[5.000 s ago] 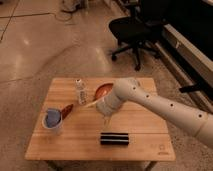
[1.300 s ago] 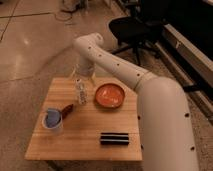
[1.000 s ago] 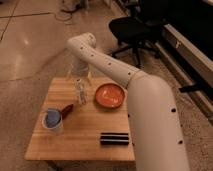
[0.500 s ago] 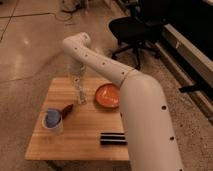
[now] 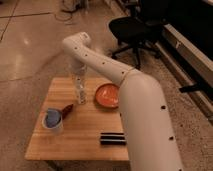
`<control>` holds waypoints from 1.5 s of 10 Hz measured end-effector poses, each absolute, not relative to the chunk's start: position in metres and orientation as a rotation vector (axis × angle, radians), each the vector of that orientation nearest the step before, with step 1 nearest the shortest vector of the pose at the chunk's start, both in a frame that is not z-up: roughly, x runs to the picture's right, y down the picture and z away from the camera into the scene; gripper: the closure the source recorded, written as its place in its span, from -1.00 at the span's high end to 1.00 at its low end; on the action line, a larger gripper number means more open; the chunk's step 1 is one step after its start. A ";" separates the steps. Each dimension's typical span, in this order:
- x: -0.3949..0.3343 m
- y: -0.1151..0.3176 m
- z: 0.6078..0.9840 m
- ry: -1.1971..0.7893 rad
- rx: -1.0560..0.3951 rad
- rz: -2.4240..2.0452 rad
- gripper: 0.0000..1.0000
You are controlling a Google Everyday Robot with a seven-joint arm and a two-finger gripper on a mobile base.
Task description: Place the bottle in the ceramic bowl
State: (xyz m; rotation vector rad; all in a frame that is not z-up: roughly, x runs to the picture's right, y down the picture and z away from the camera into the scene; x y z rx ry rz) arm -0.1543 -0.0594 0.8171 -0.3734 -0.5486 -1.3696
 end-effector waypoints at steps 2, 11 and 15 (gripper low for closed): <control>-0.149 -0.079 0.806 -0.528 -0.337 -1.347 -1.00; -0.033 -0.139 0.764 -0.368 -0.269 -1.164 -1.00; 0.023 -0.110 0.773 -0.327 -0.355 -1.075 -0.87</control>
